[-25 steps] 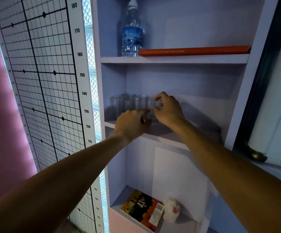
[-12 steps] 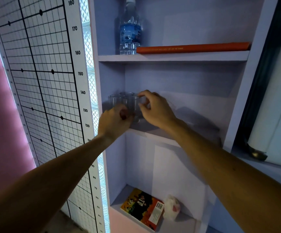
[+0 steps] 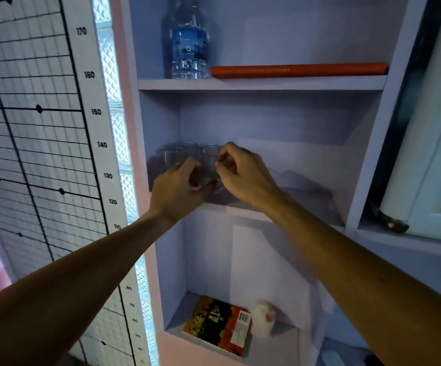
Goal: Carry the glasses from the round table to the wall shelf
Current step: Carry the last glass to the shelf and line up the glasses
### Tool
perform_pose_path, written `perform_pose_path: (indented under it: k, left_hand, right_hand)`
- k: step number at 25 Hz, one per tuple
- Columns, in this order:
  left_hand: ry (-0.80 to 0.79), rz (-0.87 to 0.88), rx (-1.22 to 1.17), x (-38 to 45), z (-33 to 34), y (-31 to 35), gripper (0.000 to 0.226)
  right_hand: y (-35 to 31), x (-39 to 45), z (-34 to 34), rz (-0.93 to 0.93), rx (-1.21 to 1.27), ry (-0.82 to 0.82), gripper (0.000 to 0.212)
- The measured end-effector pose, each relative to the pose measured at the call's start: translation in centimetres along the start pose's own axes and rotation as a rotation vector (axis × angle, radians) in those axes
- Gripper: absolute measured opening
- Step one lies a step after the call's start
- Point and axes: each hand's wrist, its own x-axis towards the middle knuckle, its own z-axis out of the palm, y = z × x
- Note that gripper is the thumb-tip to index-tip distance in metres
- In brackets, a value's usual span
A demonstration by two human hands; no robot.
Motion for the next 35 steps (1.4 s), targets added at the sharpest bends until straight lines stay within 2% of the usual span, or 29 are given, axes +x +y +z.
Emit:
perform_pose_path:
  k: [3,5,8,10,12,16,20,24,26,29,30,32,35]
  left_hand:
    - [-0.046,0.152,-0.053,0.7,1.4,1.8,0.034]
    - [-0.095,0.192,-0.1,1.0,2.0,3.1,0.032]
    - [-0.169,0.171,-0.162,1.3,3.1,4.6,0.025]
    - [-0.225,0.158,-0.192,1.8,3.6,5.1,0.021]
    - [-0.285,0.135,-0.198,2.2,3.8,5.3,0.028]
    - [-0.33,0.115,-0.162,2.8,4.1,5.4,0.038]
    - [-0.363,0.101,-0.159,3.2,4.5,5.0,0.037]
    - [-0.356,0.112,-0.169,3.0,4.0,4.8,0.034]
    - [-0.351,0.095,-0.168,2.7,3.0,4.1,0.031]
    - [-0.275,0.051,-0.101,2.0,1.0,1.4,0.024]
    - [-0.238,0.037,-0.061,1.8,0.1,0.3,0.021]
    - [-0.175,-0.003,-0.005,1.3,-1.7,-2.0,0.019]
    - [-0.113,-0.047,0.037,1.3,-3.6,-5.0,0.021]
  right_hand:
    - [0.7,-1.6,-2.4,0.084,-0.101,0.059,0.007]
    - [0.9,-2.8,-3.3,0.176,-0.159,0.108,0.006]
    - [0.8,-3.9,-4.0,0.297,-0.163,0.171,0.009]
    - [0.6,-3.9,-4.2,0.344,-0.147,0.204,0.021]
    - [0.5,-3.8,-4.5,0.415,-0.095,0.23,0.034]
    - [0.6,-3.5,-4.6,0.498,-0.096,0.2,0.041]
    - [0.9,-2.8,-4.1,0.518,-0.081,0.167,0.048]
    - [1.1,-2.4,-3.7,0.509,-0.062,0.125,0.05]
    - [0.9,-2.4,-3.5,0.508,-0.089,0.174,0.047]
    - [-0.4,-1.6,-2.3,0.295,-0.264,0.297,0.035]
    - [-1.1,-1.0,-1.4,0.193,-0.285,0.268,0.031]
    - [-2.7,0.6,1.1,0.068,-0.238,0.108,0.032]
    - [-5.1,2.9,4.3,0.092,-0.166,-0.129,0.042]
